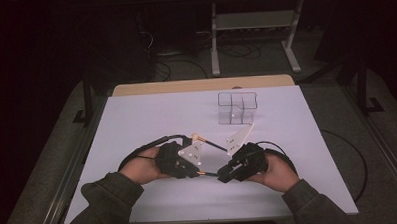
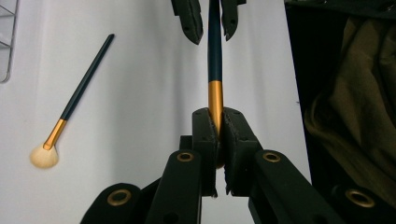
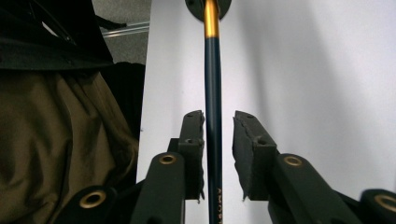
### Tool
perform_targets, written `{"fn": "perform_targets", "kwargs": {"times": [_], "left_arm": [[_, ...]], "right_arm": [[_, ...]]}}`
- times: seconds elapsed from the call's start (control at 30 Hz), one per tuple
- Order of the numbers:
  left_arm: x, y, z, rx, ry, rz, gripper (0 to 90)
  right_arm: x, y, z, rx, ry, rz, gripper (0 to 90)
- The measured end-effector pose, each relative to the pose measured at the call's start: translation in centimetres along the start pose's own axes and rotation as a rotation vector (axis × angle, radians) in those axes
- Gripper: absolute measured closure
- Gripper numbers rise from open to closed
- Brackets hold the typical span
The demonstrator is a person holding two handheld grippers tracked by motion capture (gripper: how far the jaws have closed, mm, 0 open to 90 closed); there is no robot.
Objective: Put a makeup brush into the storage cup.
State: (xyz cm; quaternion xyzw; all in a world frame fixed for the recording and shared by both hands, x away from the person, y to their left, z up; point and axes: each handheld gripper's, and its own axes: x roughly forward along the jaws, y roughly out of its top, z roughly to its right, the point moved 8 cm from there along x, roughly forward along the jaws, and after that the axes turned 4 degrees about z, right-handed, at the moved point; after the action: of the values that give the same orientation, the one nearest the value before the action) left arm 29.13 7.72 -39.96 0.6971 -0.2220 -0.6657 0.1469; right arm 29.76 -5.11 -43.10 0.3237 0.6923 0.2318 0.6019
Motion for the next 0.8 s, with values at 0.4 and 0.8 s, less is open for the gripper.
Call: {"fn": "perform_targets", "kwargs": {"times": [0.4, 0.8], "left_arm": [[0.7, 0.6, 0.2, 0.042, -0.015, -0.048, 84.2], [0.0, 0.6, 0.0, -0.010, 0.007, 0.042, 70.9]], "right_arm": [[1.0, 1.5, -0.6, -0.039, 0.021, -0.046, 80.7], [0.8, 1.1, -0.5, -0.039, -0.016, 0.000, 82.4]]}}
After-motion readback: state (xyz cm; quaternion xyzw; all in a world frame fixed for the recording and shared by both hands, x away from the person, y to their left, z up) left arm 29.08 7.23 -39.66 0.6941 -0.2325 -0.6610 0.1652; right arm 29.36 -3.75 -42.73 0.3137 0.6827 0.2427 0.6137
